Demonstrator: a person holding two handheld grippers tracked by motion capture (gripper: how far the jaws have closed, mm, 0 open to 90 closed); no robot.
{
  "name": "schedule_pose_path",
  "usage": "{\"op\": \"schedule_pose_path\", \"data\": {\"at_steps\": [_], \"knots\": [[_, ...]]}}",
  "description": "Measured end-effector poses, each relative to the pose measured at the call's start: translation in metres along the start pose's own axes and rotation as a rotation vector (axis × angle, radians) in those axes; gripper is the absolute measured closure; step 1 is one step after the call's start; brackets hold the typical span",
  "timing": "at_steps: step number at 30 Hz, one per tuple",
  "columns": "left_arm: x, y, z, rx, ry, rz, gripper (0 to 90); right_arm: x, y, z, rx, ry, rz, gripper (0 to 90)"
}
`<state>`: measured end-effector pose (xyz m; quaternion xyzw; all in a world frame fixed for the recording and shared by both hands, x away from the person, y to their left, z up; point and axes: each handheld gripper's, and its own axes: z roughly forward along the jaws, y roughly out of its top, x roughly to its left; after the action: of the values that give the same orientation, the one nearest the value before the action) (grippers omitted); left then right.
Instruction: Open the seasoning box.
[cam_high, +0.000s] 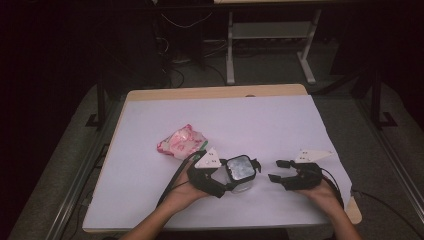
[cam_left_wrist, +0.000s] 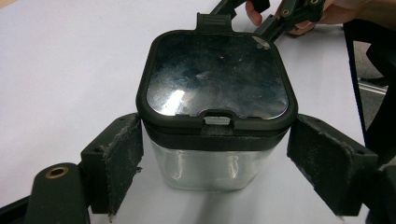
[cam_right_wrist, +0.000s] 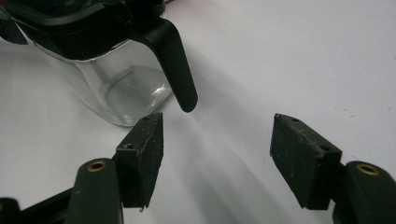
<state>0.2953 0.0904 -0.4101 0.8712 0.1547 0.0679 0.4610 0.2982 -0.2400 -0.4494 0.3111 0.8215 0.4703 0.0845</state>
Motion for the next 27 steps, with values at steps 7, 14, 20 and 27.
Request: {"op": "schedule_pose_path", "data": {"at_steps": [7, 14, 20, 27], "knots": [[0.0001, 0.0014, -0.0008, -0.004, -0.005, -0.01, 18.4, 0.0002, 0.0002, -0.0004, -0.001, 0.0, -0.002, 34.4], [0.001, 0.0026, -0.0023, -0.015, -0.008, -0.013, 18.9, 0.0004, 0.0003, 0.0, -0.001, 0.0, -0.002, 34.4], [0.0, 0.004, -0.0032, -0.022, -0.007, -0.023, 19.1, 0.0005, 0.0004, -0.0001, -0.001, 0.0, -0.004, 34.4], [-0.0003, 0.0059, -0.0069, -0.047, -0.009, -0.029, 20.3, 0.0005, 0.0005, 0.0, -0.002, 0.001, -0.005, 34.4]]}}
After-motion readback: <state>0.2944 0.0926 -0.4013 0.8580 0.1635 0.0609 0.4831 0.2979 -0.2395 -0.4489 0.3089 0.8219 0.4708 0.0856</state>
